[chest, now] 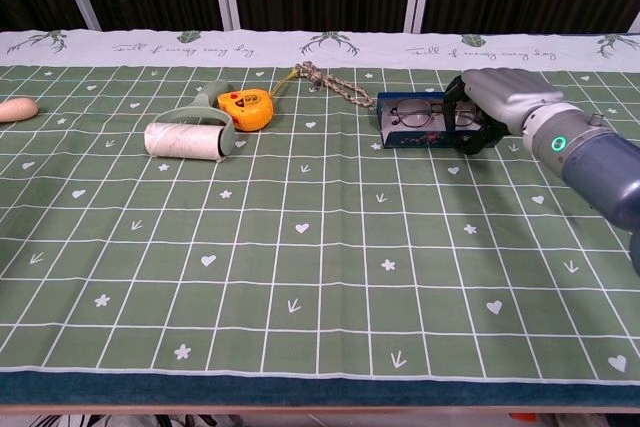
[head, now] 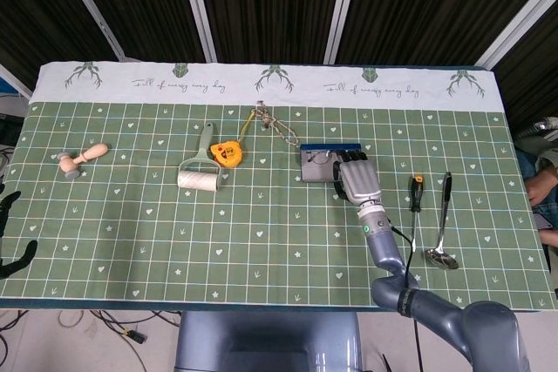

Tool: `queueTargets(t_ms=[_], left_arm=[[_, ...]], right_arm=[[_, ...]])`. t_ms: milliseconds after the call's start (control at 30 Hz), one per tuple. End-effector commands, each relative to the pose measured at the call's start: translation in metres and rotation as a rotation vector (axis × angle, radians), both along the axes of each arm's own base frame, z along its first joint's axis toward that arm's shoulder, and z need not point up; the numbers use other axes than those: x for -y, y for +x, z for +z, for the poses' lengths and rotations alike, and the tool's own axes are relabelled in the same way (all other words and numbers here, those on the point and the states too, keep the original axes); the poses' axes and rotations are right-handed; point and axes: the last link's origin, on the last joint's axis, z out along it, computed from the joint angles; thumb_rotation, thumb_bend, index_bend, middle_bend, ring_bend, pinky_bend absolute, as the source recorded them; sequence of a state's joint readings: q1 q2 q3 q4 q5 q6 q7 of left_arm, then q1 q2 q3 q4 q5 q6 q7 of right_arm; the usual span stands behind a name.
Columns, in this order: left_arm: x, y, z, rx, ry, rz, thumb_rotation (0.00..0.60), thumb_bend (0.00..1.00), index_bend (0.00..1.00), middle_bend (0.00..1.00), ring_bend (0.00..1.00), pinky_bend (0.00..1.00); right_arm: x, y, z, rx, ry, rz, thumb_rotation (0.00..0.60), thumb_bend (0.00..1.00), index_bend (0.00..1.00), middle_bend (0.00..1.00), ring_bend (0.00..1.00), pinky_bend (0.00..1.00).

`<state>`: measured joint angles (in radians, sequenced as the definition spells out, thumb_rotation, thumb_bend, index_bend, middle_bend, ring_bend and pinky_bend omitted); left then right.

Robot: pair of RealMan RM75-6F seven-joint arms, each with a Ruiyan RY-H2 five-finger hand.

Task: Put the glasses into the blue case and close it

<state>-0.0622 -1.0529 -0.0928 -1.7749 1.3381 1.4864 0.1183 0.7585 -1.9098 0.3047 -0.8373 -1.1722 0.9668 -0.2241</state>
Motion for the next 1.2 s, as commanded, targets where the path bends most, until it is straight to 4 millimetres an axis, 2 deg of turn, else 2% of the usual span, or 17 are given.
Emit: queueTargets(t_ms=[33, 233, 700, 867, 1200], left_arm=[[0.0, 0.0, 0.0, 0.0, 0.0, 0.0, 0.6, 0.32, 0.1, 0.0, 0.0, 0.0], [0.0, 0.0, 0.0, 0.0, -0.001, -0.001, 0.6, 0.32, 0.1, 0.0, 0.0, 0.0], [0.001, 0.001, 0.0, 0.0, -0.001, -0.002, 0.6, 0.32, 0.11, 0.0, 0.0, 0.0], [0.001, 0.0, 0.0, 0.0, -0.001, -0.001, 0.6, 0.32, 0.11, 0.0, 0.0, 0.0], [0.0, 0.001, 0.0, 0.004, 0.0, -0.001, 0.6, 0.32, 0.11, 0.0, 0.0, 0.0]], right_arm=[[0.0, 0.001, 0.0, 0.002, -0.002, 0.004, 0.6, 0.53, 0.61, 0.24, 0.23, 0.23], [-0.003, 0.004, 0.004, 0.033, 0.0, 0.013, 0.6, 0.54, 0.64, 0.24, 0.23, 0.23], [-0.03, 0.015, 0.017, 0.045, 0.118, 0.012, 0.6, 0.54, 0.64, 0.23, 0.22, 0.23], [-0.029, 0.026, 0.021, 0.05, 0.145, 0.012, 0.6, 0.55, 0.65, 0.23, 0.22, 0.23], [-0.014, 0.047, 0.025, 0.057, 0.159, 0.006, 0.6, 0.55, 0.65, 0.23, 0.22, 0.23]])
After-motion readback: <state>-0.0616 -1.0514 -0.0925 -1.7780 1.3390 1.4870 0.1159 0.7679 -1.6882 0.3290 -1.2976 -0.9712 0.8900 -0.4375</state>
